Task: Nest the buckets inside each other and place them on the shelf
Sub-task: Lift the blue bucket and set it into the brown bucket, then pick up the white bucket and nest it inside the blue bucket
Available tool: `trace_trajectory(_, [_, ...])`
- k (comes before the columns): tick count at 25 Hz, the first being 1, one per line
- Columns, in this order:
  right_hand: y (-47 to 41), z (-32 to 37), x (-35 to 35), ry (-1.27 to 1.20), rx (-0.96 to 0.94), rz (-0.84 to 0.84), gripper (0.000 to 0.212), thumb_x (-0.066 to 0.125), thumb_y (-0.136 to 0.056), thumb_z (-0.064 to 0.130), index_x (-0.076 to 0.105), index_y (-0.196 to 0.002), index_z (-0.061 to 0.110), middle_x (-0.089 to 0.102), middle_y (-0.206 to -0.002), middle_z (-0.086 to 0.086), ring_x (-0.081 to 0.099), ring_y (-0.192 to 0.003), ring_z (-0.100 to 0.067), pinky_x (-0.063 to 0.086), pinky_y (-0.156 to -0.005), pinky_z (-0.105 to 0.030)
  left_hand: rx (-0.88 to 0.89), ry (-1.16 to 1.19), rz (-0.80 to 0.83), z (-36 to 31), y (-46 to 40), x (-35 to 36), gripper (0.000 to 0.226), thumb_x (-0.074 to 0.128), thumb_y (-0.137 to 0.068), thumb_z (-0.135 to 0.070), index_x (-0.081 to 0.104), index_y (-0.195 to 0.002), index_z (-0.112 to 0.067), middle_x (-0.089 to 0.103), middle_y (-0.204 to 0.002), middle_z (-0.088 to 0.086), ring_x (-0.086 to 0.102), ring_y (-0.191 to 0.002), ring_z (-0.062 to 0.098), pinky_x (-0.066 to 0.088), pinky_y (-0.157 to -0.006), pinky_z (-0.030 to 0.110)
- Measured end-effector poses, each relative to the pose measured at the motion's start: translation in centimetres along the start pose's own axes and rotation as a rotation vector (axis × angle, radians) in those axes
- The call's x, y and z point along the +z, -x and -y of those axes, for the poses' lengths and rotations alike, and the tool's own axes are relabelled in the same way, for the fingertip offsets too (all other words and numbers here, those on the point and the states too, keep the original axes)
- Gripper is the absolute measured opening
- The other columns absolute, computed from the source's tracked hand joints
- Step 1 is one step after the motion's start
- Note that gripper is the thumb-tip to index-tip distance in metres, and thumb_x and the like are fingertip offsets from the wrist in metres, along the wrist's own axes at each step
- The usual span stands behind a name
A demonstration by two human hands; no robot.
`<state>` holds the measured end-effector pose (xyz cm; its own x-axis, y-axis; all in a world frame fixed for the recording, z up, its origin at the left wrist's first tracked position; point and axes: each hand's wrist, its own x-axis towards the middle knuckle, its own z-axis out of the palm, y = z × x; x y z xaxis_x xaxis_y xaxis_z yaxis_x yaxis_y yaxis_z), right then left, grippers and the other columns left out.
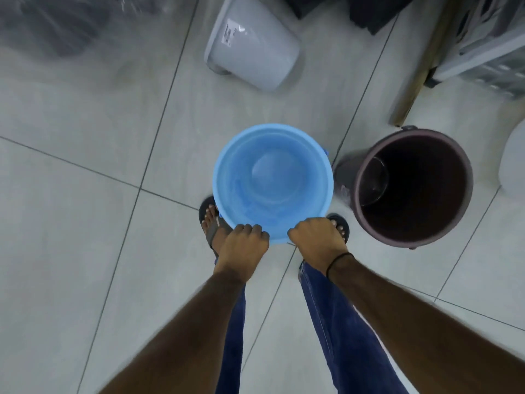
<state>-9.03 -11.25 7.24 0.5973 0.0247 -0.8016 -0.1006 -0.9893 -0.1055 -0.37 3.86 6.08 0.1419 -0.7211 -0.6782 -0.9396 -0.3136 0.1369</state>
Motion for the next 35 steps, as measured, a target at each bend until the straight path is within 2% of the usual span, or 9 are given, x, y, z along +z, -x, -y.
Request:
trace_trajectory(3, [0.3,-0.7,1.7,-0.019,-0.022,0.0,0.02,0.054,-0.087,0.002,0.064,-0.095,0.018,0.068,-0.091,-0.003,0.067,-0.084,-0.026,0.037,-0.059,-0.034,-0.006,0.043,0.012,-2.1,-0.1,1.1,0.027,0.078,-0.061,-0.005,0.068,-0.084,-0.015,0.066,-0.074,0.001,0.065,-0.069,0.019,0.053,-0.067,0.03])
trace_trajectory(6, [1.7,-2.2,1.1,-0.007,-0.01,-0.033,0.026,0.053,-0.086,0.004,0.06,-0.107,0.017,0.069,-0.1,-0.004,0.065,-0.094,-0.026,0.047,-0.073,-0.035,-0.119,0.095,0.04,-2.5,-0.3,-0.6,0.03,0.065,-0.084,-0.01,0.061,-0.114,-0.01,0.067,-0.106,0.009,0.061,-0.105,0.026,0.047,-0.097,0.037])
trace_trajectory(11, [5.2,-5.4,-5.9,0.014,-0.015,-0.16,0.053,0.059,-0.08,0.009,0.05,-0.132,0.015,0.065,-0.114,-0.005,0.058,-0.11,-0.028,0.044,-0.097,-0.039,-0.341,0.316,0.035,-1.5,1.3,-8.5,0.05,0.044,-0.099,-0.027,0.036,-0.145,-0.01,0.041,-0.152,0.008,0.032,-0.143,0.027,0.023,-0.118,0.043])
trace_trajectory(14, [4.5,-7.8,-15.1,0.098,-0.041,-0.284,0.058,0.054,-0.082,0.005,0.043,-0.139,0.012,0.061,-0.125,-0.008,0.052,-0.119,-0.031,0.039,-0.104,-0.041,-0.562,0.614,-0.089,1.2,1.9,-15.6,0.056,0.042,-0.099,-0.034,0.031,-0.15,-0.014,0.036,-0.157,0.005,0.034,-0.143,0.026,0.017,-0.118,0.042])
trace_trajectory(19, [-3.7,-10.5,-27.4,0.147,-0.044,-0.416,0.057,0.053,-0.081,0.003,0.046,-0.138,0.011,0.062,-0.128,-0.009,0.052,-0.123,-0.028,0.038,-0.11,-0.039,-0.59,0.974,-0.226,9.4,-3.6,-18.9,0.058,0.04,-0.101,-0.029,0.024,-0.152,-0.007,0.027,-0.161,0.012,0.026,-0.147,0.027,0.022,-0.119,0.04])
trace_trajectory(24, [-19.9,-12.0,-32.3,0.204,-0.052,-0.364,0.062,0.058,-0.086,0.008,0.038,-0.145,0.012,0.053,-0.142,-0.01,0.045,-0.132,-0.028,0.035,-0.112,-0.039,-0.7,1.157,-0.27,21.1,-15.5,-15.2,0.059,0.042,-0.1,-0.03,0.024,-0.152,-0.007,0.028,-0.16,0.013,0.03,-0.145,0.03,0.025,-0.119,0.042])
trace_trajectory(28, [-30.3,-13.0,-33.1,0.407,-0.043,-0.244,0.067,0.056,-0.092,0.016,0.026,-0.152,0.011,0.035,-0.156,-0.012,0.027,-0.146,-0.026,0.02,-0.12,-0.045,-0.618,0.994,-0.388,27.1,-23.4,-12.3,0.056,0.049,-0.099,-0.023,0.029,-0.149,-0.008,0.038,-0.153,0.015,0.038,-0.139,0.034,0.033,-0.116,0.046])
trace_trajectory(32, [-32.3,-14.6,-33.0,0.407,-0.061,-0.228,0.034,0.052,-0.087,0.003,0.064,-0.117,0.015,0.067,-0.116,-0.011,0.062,-0.109,-0.031,0.044,-0.084,-0.035,-0.406,0.89,-0.43,29.1,-25.6,-12.3,0.026,0.049,-0.097,-0.017,0.058,-0.121,-0.013,0.066,-0.121,0.013,0.061,-0.106,0.036,0.055,-0.088,0.045])
trace_trajectory(35, [-28.8,-15.3,-33.0,0.4,-0.041,-0.209,0.032,0.052,-0.085,0.0,0.068,-0.104,0.018,0.07,-0.104,-0.006,0.066,-0.095,-0.029,0.05,-0.072,-0.033,-0.277,0.779,-0.448,28.3,-23.4,-14.3,0.02,0.048,-0.097,-0.016,0.063,-0.109,-0.01,0.069,-0.108,0.012,0.065,-0.096,0.034,0.056,-0.079,0.042])
